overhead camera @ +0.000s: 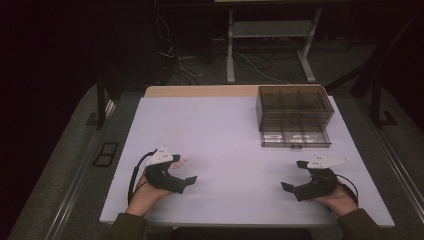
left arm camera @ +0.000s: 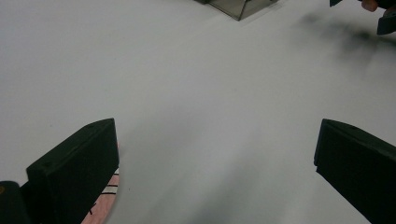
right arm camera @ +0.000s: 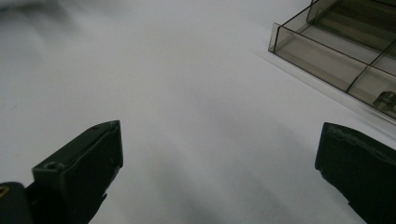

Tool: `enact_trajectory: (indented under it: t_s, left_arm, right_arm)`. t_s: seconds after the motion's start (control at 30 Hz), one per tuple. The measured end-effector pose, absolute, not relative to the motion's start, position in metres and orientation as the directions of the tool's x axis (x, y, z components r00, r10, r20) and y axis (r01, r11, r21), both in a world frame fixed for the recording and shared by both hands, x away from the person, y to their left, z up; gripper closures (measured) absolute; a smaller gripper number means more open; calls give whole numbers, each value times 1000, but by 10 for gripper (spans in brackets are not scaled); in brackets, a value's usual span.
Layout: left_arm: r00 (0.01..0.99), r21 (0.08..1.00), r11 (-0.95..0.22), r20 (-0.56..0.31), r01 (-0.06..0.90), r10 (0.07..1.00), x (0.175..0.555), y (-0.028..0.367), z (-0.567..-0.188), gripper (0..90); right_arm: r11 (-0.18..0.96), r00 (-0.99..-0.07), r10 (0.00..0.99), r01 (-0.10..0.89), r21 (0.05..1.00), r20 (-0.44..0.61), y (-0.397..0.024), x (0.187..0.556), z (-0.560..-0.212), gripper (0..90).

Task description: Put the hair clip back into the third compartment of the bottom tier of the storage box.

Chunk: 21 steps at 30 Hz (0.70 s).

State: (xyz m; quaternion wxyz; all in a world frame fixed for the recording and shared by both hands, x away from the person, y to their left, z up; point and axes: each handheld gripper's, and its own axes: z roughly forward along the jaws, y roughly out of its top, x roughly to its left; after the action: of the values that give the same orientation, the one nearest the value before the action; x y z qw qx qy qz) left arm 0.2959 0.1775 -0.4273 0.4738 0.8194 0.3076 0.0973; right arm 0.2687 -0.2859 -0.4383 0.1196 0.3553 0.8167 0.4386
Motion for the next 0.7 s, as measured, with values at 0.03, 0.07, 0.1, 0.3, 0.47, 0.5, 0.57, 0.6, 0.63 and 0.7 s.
enact_trajectory:
  t_s: [0.03,0.07,0.1,0.3,0.47,0.5,0.57,0.6,0.63,0.7]
  left_arm:
    - [792,836,-362,-132,412,596,296,177,-427,0]
    - [791,836,-363,-131,412,597,296,177,-427,0]
    - [791,836,-363,-131,412,597,296,177,-427,0]
    - [787,840,-353,-133,413,603,296,178,-425,0]
    - [783,838,-351,-136,418,607,298,179,-425,0]
    - [785,838,-354,-134,416,605,298,180,-425,0]
    - [782,841,-347,-135,415,608,299,180,-425,0]
    - [781,842,-344,-137,416,610,299,181,-424,0]
    - [781,843,-345,-133,413,610,299,181,-423,0]
    - [779,846,-339,-133,411,612,300,181,-422,0]
  right_arm:
    - [362,-718,686,476,801,116,-286,269,-438,2]
    - [362,-718,686,477,801,117,-286,268,-438,2]
    - [362,-718,686,477,801,117,-286,268,-438,2]
    - [356,-719,684,478,803,124,-287,269,-438,2]
    - [356,-720,682,480,802,128,-288,270,-438,2]
    - [357,-721,681,478,802,127,-288,269,-438,2]
    - [359,-722,681,477,802,124,-288,269,-438,2]
    - [359,-722,681,477,802,124,-288,269,-438,2]
    - [358,-721,682,477,802,124,-288,269,-438,2]
    - [358,-720,683,478,802,125,-288,269,-438,2]
